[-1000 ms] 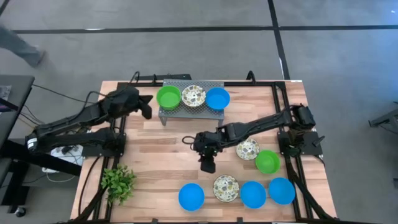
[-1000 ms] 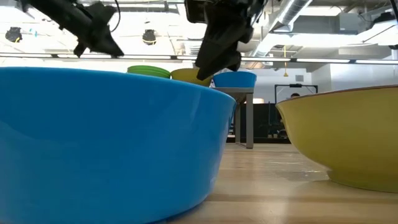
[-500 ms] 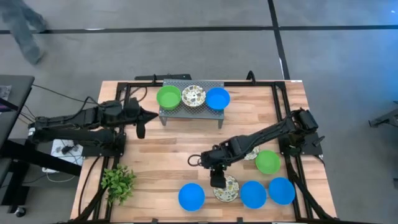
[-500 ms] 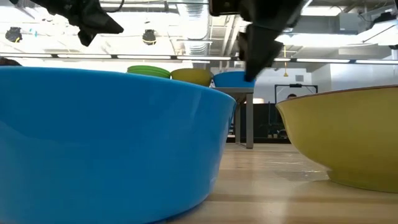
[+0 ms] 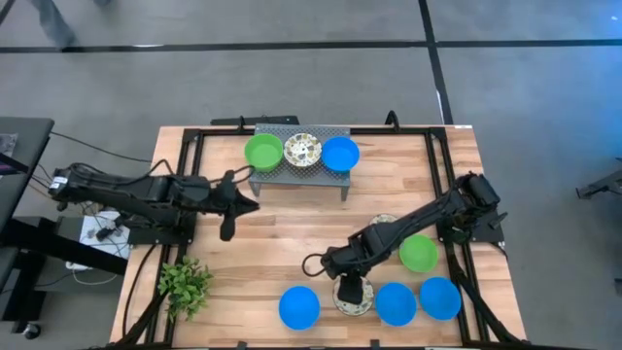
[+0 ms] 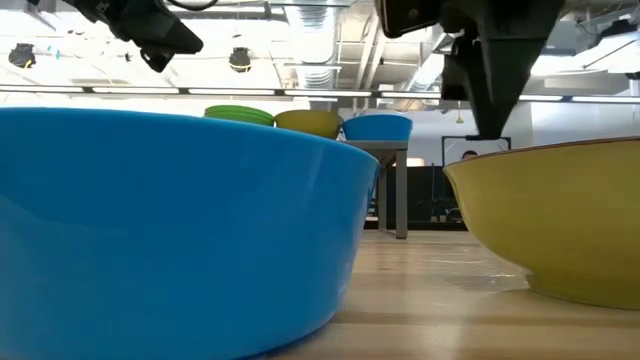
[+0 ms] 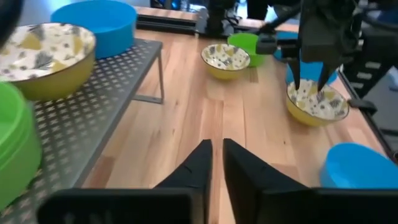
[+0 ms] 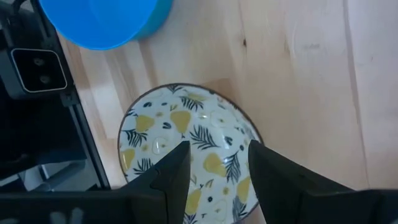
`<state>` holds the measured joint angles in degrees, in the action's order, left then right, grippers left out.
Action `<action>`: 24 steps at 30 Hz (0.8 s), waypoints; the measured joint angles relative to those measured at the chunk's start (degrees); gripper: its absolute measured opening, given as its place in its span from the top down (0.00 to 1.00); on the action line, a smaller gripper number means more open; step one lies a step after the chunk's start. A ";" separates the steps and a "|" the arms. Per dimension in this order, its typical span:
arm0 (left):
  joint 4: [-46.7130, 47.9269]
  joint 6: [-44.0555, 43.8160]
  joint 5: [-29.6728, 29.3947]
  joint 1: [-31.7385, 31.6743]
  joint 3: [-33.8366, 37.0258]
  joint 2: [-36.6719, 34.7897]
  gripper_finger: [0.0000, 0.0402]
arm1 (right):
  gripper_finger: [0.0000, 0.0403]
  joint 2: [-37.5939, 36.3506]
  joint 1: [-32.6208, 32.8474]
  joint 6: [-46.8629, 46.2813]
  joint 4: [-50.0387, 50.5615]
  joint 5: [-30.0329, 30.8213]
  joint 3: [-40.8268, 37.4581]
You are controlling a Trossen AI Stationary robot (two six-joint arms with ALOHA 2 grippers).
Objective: Pick & Place Mini bowls
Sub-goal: Stack the white patterned bowl on top of the other white patterned bowl on the shelf
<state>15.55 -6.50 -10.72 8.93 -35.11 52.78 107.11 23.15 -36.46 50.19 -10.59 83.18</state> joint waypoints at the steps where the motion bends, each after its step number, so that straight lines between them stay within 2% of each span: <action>1: -0.60 0.31 -0.06 0.19 0.00 0.88 0.88 | 0.63 0.00 0.24 -0.18 0.22 0.04 0.00; 8: -3.61 0.31 -1.65 0.20 0.00 4.40 0.78 | 0.63 0.00 0.47 -1.60 0.69 2.58 0.00; 13: -3.79 -0.04 -2.16 0.20 0.00 4.43 0.77 | 0.63 -0.05 0.46 -1.69 1.07 3.93 -2.47; 19: -3.99 -1.47 -2.14 0.20 0.00 4.38 0.77 | 0.63 -0.04 -0.54 -2.59 0.62 0.30 -7.25; 24: -4.05 -1.47 -2.12 0.20 0.00 4.38 0.78 | 0.63 -0.04 -1.38 -2.58 -0.21 0.15 -9.24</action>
<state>11.51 -7.97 -12.84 9.13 -35.11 57.17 107.07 21.76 -39.05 49.98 -10.44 73.93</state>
